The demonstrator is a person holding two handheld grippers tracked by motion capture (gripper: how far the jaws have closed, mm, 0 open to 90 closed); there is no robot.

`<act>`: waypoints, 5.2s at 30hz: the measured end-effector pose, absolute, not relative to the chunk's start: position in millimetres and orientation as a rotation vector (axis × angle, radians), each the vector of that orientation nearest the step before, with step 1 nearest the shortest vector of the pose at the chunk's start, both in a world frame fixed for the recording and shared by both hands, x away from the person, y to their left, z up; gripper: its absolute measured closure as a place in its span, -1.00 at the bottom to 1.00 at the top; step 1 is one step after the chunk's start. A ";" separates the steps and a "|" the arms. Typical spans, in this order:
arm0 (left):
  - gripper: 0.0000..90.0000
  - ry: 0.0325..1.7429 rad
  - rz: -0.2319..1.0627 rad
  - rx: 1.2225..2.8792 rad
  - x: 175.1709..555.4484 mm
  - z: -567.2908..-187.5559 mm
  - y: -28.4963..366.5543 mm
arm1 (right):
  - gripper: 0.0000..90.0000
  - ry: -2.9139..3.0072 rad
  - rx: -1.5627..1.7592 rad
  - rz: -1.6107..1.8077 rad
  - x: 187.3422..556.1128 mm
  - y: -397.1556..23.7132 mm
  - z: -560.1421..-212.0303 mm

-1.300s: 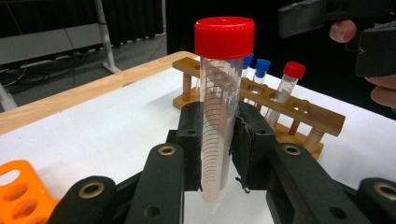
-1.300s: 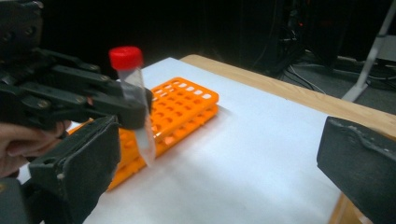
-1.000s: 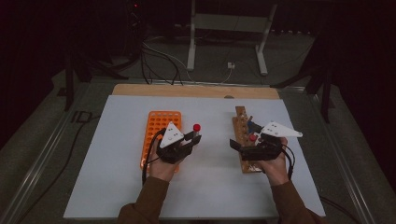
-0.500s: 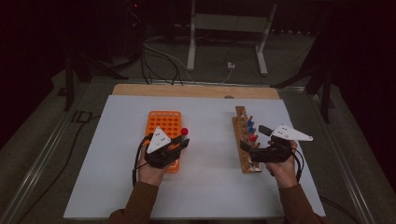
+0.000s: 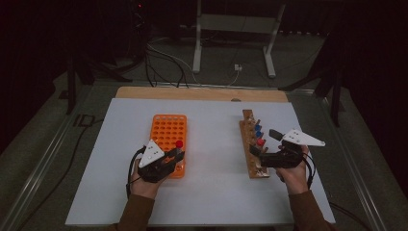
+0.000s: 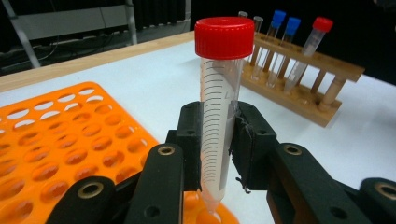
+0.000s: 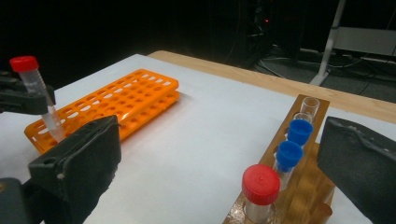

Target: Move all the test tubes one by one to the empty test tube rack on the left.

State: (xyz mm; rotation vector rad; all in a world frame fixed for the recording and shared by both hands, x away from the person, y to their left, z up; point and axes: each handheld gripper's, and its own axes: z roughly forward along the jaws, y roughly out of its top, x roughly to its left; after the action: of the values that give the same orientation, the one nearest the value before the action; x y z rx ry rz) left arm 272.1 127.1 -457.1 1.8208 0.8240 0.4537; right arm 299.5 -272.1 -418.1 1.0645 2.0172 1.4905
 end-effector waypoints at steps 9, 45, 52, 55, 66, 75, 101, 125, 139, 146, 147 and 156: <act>0.65 0.848 0.440 1.946 270.6 -476.5 128.1 | -0.99 2.016 1.061 1.481 298.6 -272.8 -418.0; -0.58 0.867 0.409 1.769 268.6 -465.6 140.3 | -0.94 2.036 1.087 1.394 304.8 -277.9 -427.0; -0.97 0.912 0.456 1.742 269.4 -462.0 143.8 | -0.75 2.053 1.106 1.340 308.3 -276.2 -435.2; -0.99 0.923 0.458 1.716 269.7 -460.8 146.4 | -0.59 2.063 1.111 1.319 309.6 -275.8 -439.0; -0.97 0.962 0.452 1.652 271.5 -459.9 156.3 | 0.28 2.113 1.080 1.231 311.1 -274.8 -451.8; -0.97 0.963 0.462 1.658 271.1 -459.1 155.0 | 0.55 2.106 1.089 1.231 313.3 -275.7 -453.7; -0.97 0.896 0.518 1.729 277.2 -438.2 129.1 | 0.56 2.089 1.060 1.286 310.8 -274.8 -414.0; -0.93 0.821 0.517 1.783 289.2 -420.6 85.5 | 0.56 2.132 0.953 1.439 316.4 -236.9 -375.8; -0.68 0.755 0.518 1.805 287.5 -415.0 56.6 | 0.56 2.240 0.897 1.475 315.8 -195.8 -378.9; -0.37 0.732 0.490 1.834 287.5 -414.3 39.8 | 0.56 2.285 0.869 1.496 315.2 -177.3 -379.0; -0.30 0.737 0.494 1.839 287.8 -414.8 37.7 | 0.56 2.289 0.873 1.502 315.3 -175.5 -379.0; 0.42 0.729 0.448 1.860 291.8 -418.2 31.1 | 0.56 2.330 0.861 1.528 314.5 -166.0 -381.6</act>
State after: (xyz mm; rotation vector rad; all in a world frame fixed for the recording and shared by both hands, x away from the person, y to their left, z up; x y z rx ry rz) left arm 291.8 31.1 -418.2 1.8599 0.7288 0.4478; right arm 314.5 -166.0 -381.6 0.8607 2.3295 1.5277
